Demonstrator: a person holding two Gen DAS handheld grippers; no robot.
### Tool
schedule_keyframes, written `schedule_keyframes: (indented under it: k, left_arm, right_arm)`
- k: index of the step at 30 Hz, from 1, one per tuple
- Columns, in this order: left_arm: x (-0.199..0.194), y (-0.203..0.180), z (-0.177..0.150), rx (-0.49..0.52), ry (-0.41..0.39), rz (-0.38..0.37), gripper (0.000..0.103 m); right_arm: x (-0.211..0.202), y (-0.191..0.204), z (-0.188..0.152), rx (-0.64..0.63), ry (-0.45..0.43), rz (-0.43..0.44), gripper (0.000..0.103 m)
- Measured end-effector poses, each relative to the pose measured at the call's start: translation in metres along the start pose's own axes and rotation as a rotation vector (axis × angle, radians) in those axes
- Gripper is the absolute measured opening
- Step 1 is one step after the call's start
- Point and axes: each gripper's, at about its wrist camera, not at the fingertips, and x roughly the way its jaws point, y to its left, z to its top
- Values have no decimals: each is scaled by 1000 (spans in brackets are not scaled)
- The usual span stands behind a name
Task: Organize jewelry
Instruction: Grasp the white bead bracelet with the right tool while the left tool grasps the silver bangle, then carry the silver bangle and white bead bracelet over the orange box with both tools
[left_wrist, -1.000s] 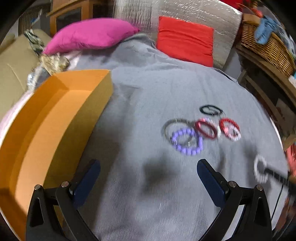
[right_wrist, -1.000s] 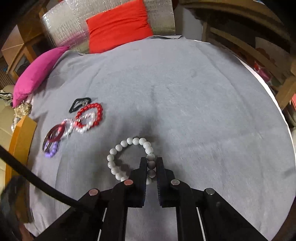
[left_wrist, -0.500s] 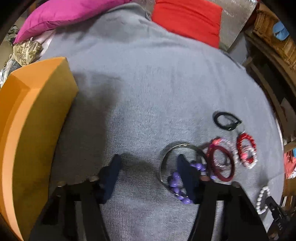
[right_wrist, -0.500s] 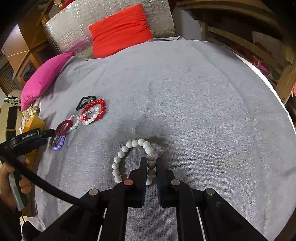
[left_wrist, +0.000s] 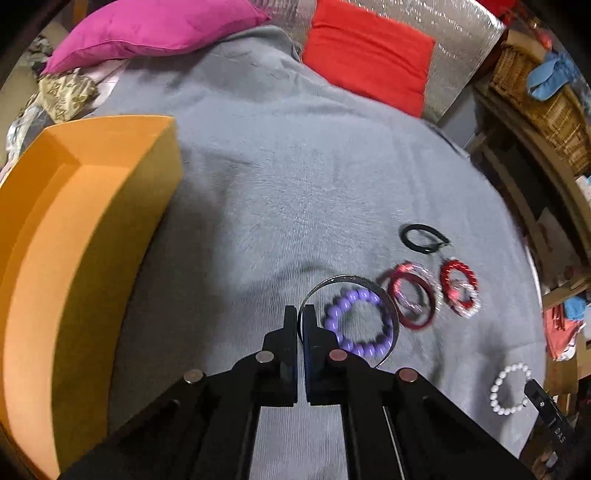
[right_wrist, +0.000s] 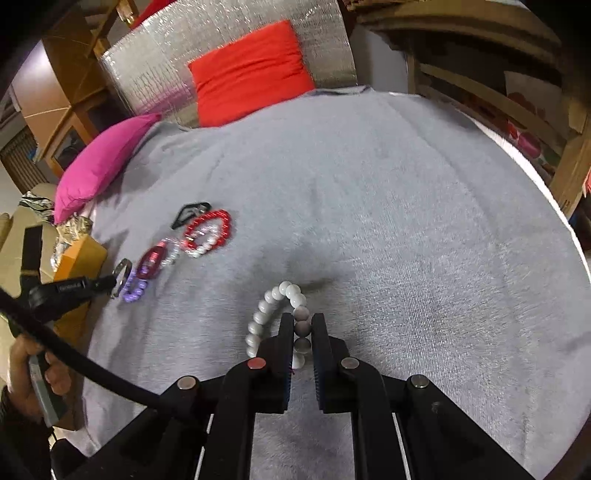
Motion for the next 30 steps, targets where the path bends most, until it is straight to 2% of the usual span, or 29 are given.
schedule_keyframes:
  k: [14,21,30]
  left_arm:
    - [-88,9,-65,-38,-112,-41,3]
    - [-127,24,-82,-59,-182,4,3]
    - [-163,75,-90,-158,-253,90,3]
  right_arm:
    - [-49,20,-16,-22,-51,75,10]
    - [-72,47,-23,-69,-73,118,10]
    - [-81,105,-26,-171,-80,184,10]
